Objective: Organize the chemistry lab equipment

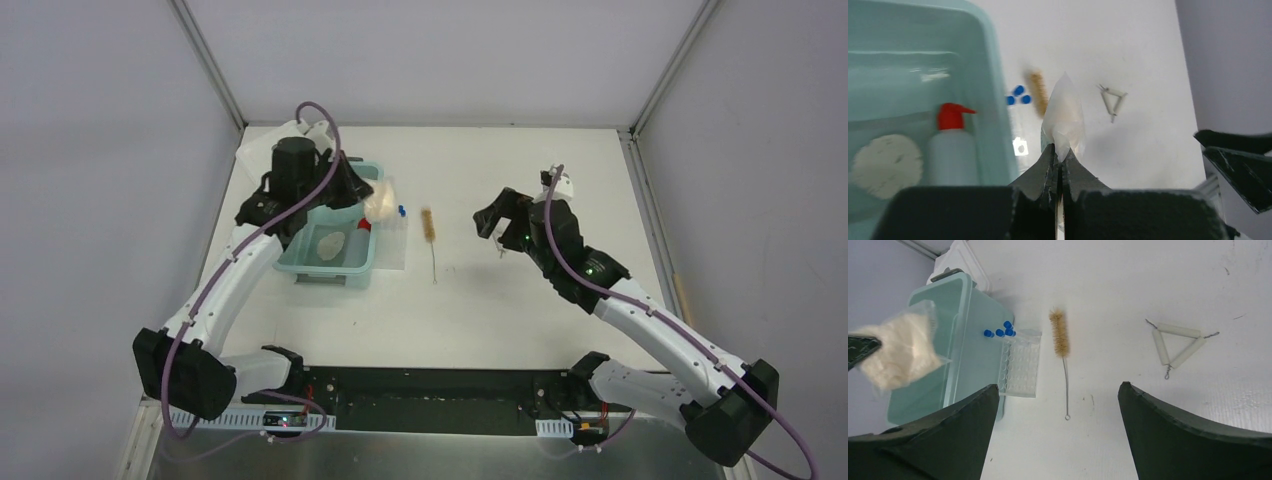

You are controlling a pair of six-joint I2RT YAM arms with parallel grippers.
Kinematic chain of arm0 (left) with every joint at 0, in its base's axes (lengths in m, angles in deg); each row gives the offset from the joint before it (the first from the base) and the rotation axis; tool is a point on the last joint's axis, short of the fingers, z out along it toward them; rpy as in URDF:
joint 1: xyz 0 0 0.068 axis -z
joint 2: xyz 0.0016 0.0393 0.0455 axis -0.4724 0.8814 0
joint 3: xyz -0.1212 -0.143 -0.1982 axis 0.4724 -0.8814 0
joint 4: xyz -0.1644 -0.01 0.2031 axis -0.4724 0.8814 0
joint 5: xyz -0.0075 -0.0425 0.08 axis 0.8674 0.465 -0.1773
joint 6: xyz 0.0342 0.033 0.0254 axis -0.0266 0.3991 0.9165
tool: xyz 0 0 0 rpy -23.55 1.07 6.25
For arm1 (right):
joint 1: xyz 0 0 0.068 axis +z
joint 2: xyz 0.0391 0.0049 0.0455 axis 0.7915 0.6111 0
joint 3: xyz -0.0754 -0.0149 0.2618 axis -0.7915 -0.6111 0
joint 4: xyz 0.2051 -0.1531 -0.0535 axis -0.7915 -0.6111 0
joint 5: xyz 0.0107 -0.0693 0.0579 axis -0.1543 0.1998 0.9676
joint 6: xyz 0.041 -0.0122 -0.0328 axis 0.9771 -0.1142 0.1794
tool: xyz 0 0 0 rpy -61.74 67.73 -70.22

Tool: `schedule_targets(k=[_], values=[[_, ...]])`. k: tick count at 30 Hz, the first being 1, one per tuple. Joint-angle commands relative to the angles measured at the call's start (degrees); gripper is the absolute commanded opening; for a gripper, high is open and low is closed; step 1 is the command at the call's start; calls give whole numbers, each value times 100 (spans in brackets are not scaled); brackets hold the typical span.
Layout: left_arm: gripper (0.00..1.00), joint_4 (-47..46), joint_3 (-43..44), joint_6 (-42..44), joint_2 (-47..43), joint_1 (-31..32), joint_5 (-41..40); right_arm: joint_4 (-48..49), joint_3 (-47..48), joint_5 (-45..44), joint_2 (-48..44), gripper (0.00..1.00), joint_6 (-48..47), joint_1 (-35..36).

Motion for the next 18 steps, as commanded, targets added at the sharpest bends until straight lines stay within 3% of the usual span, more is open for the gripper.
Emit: schedule_targets(k=[1, 8, 18], values=[[0, 1123, 458, 674, -354, -769, 82, -103, -46, -217, -213, 94, -110, -156], [0, 2223, 703, 1300, -38, -1887, 37, -757, 71, -552, -46, 95, -213, -538], [0, 2491, 642, 1519, 650, -2017, -101, -1413, 287, -877, 392, 90, -593, -560]])
